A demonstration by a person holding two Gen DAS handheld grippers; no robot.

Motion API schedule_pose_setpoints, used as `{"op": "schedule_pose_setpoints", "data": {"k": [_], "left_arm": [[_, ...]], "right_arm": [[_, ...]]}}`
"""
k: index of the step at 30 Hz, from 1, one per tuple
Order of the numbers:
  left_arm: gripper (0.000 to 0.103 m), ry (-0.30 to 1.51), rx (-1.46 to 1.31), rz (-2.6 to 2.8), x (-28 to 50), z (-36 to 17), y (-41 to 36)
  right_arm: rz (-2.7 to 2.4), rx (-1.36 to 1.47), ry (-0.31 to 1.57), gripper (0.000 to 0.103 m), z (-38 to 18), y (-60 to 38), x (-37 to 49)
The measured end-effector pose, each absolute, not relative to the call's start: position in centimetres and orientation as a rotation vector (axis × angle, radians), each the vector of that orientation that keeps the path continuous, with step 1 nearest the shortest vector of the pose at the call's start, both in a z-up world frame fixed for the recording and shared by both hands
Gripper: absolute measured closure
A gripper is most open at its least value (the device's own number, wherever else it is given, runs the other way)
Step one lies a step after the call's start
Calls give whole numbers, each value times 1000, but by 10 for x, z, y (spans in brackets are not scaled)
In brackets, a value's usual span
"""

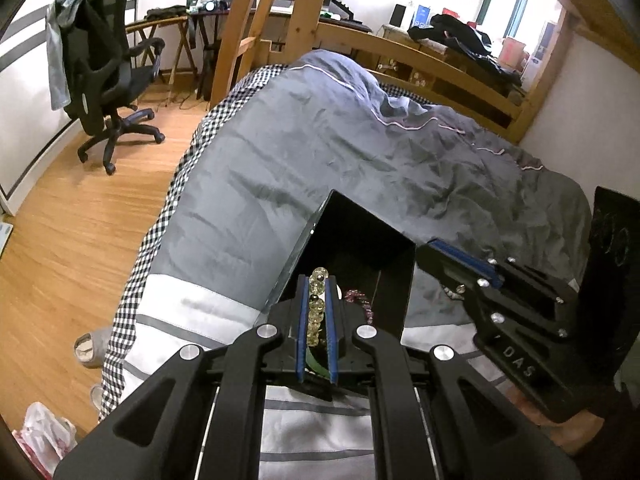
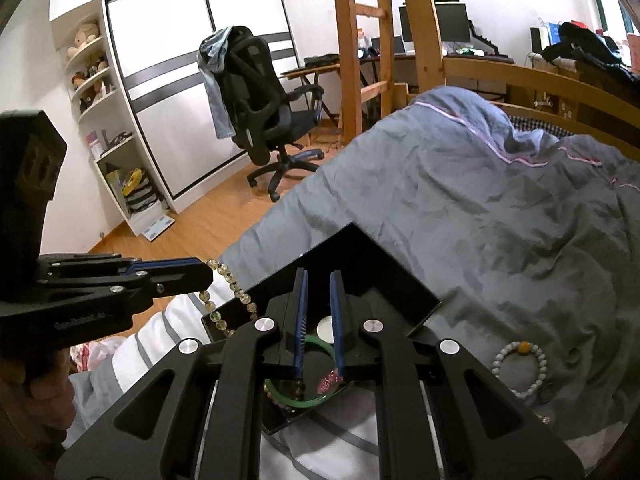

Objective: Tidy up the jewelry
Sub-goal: 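Carry both bracelets over the black box and open both tools to drop them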

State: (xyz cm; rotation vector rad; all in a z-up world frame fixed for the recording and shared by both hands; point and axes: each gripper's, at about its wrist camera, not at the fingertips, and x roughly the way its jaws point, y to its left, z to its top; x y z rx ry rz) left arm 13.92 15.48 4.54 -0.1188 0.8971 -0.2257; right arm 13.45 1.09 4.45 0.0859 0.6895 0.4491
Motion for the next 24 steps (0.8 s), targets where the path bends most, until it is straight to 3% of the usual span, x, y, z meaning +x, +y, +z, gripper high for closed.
{"op": "schedule_pose_setpoints", "data": {"k": [6,7,10,11,12,16,17,24], "left_arm": [[95,891,-114,-211,139,46,153],[88,889,-114,-209,139,46,153],[40,867,-104,-180,138,48,152],[36,851,-93,-166,137,49,151],[35,845,-90,-167,136,52,151],[6,806,-88,-168,134,55,146],[6,798,-86,-171,134,55,145],[6,790,-82,-247,138,45,112]], "right_arm": [[447,84,714,91,40,11,135],[441,88,717,91,40,9,134],[413,92,726,84,42,1,132],[403,93,725,71,43,-3,132],[388,94,719,51,45,-8,129],[316,104,682,12,56,-33,118],[290,106,679,6,58,-39,115],[141,116,653,4,78,-97,97]]}}
